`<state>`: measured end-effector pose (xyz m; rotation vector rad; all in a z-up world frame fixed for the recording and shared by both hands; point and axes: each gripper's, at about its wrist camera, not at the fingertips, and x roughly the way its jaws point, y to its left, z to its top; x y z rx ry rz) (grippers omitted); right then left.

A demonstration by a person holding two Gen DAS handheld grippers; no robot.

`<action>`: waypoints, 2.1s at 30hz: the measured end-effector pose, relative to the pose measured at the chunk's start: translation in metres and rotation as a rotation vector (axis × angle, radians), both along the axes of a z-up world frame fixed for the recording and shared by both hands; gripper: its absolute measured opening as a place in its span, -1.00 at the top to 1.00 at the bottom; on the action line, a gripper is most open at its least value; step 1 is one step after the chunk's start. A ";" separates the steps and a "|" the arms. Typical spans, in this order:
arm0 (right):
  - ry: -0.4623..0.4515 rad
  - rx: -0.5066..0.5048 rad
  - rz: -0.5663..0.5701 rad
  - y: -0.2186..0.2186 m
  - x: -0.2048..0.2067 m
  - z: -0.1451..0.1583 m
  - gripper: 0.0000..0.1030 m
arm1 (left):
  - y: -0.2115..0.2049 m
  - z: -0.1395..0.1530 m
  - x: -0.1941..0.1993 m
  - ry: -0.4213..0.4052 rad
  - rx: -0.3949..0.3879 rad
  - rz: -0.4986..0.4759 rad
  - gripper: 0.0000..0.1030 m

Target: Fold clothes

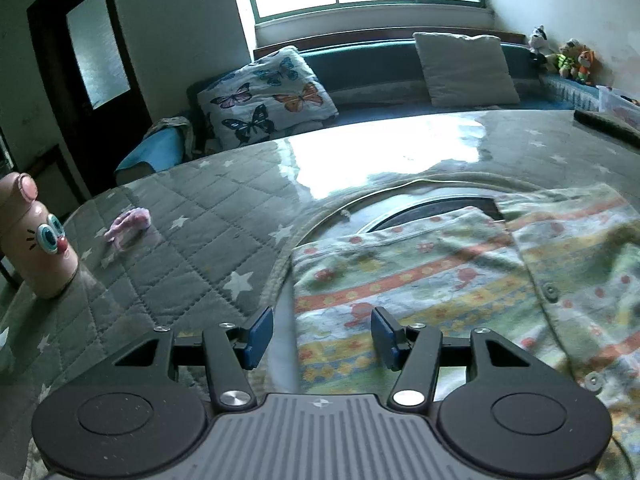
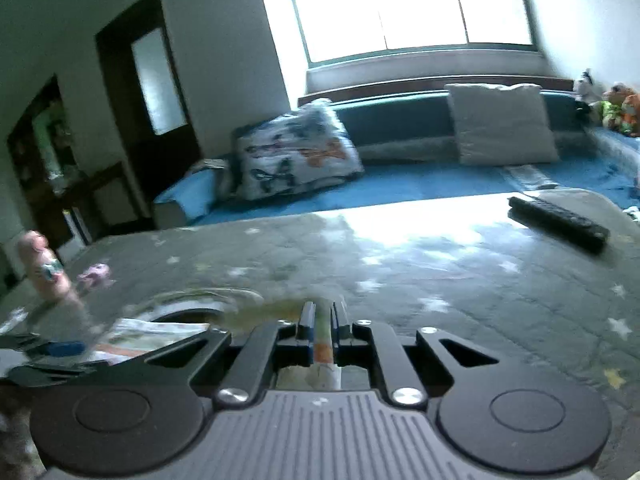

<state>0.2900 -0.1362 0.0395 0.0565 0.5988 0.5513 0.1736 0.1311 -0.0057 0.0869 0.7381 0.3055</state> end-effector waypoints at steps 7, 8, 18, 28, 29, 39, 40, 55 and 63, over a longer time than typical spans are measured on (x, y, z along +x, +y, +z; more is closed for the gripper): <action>0.050 -0.089 0.116 0.020 -0.002 -0.027 0.69 | -0.022 0.001 0.018 -0.002 -0.003 -0.076 -0.12; 0.060 -0.102 0.129 0.024 -0.002 -0.032 0.63 | -0.026 0.001 0.022 -0.001 0.000 -0.090 -0.12; 0.087 -0.148 0.175 0.049 0.008 -0.040 0.54 | -0.047 -0.006 0.064 0.008 -0.031 -0.173 -0.12; 0.099 -0.183 0.308 0.104 0.004 -0.049 0.56 | -0.032 -0.007 0.074 -0.016 -0.153 -0.144 -0.12; 0.087 -0.185 0.311 0.107 0.004 -0.051 0.56 | -0.030 -0.007 0.074 -0.018 -0.163 -0.140 -0.12; 0.076 -0.192 0.363 0.103 -0.016 -0.038 0.51 | -0.025 0.006 0.050 -0.037 -0.196 -0.109 -0.11; 0.084 -0.194 0.369 0.099 -0.020 -0.038 0.51 | -0.027 0.008 0.045 -0.036 -0.196 -0.113 -0.11; 0.066 -0.214 0.327 0.015 -0.131 -0.035 0.02 | -0.098 0.017 -0.050 -0.046 -0.208 -0.280 -0.13; 0.069 -0.122 0.242 -0.032 -0.166 -0.035 -0.20 | -0.144 0.007 -0.094 -0.038 -0.163 -0.387 -0.19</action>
